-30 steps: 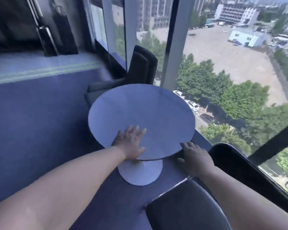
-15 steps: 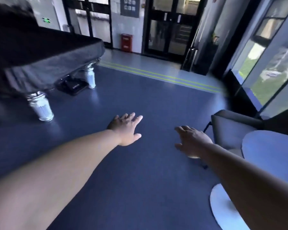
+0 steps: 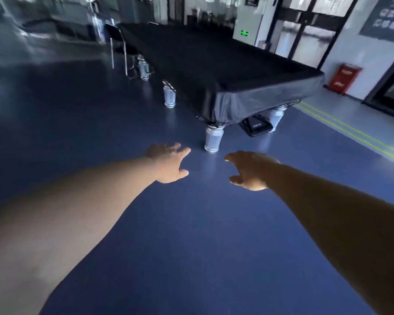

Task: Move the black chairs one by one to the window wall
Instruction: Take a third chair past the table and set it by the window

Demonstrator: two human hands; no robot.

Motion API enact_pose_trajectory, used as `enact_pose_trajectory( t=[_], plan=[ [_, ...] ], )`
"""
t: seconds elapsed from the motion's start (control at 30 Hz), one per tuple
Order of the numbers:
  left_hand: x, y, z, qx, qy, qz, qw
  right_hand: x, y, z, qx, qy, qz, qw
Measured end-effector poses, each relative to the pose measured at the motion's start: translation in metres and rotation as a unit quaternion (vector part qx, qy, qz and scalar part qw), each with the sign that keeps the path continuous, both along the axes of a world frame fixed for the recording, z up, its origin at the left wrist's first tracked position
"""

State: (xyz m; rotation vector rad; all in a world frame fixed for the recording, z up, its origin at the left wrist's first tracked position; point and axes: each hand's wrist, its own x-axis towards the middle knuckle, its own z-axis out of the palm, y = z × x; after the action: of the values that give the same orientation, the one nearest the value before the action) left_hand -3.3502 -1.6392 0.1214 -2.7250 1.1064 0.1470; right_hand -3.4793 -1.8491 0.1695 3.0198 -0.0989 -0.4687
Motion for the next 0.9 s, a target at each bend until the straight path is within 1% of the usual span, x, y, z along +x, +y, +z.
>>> enact_pose_trajectory(
  t=[0.07, 0.17, 0.3, 0.37, 0.47, 0.57, 0.73, 0.9],
  plan=[
    [0.039, 0.032, 0.0, 0.008, -0.001, 0.035, 0.999, 0.053, 0.022, -0.004, 0.007, 0.002, 0.024, 1.0],
    [0.091, 0.058, 0.0, 0.009, 0.009, 0.073, 0.997, 0.122, 0.041, -0.015, 0.01, 0.011, 0.06, 0.998],
    [0.187, 0.071, 0.0, 0.009, 0.008, 0.111, 0.994, 0.24, 0.048, -0.036, 0.0, 0.029, 0.114, 0.993],
    [0.231, 0.074, 0.0, 0.009, -0.002, 0.12, 0.993, 0.29, 0.049, -0.039, -0.002, 0.023, 0.133, 0.991],
    [0.302, 0.077, 0.002, 0.007, 0.001, 0.135, 0.991, 0.364, 0.051, -0.041, 0.017, 0.025, 0.13, 0.991],
    [0.367, 0.083, 0.003, 0.012, 0.014, 0.148, 0.989, 0.431, 0.054, -0.045, 0.011, 0.049, 0.135, 0.99],
    [0.461, 0.088, 0.001, -0.017, 0.015, 0.16, 0.987, 0.526, 0.057, -0.046, 0.015, 0.037, 0.128, 0.991],
    [0.585, 0.099, -0.006, -0.022, 0.014, 0.161, 0.987, 0.656, 0.074, -0.042, 0.024, 0.017, 0.116, 0.993]
  ],
)
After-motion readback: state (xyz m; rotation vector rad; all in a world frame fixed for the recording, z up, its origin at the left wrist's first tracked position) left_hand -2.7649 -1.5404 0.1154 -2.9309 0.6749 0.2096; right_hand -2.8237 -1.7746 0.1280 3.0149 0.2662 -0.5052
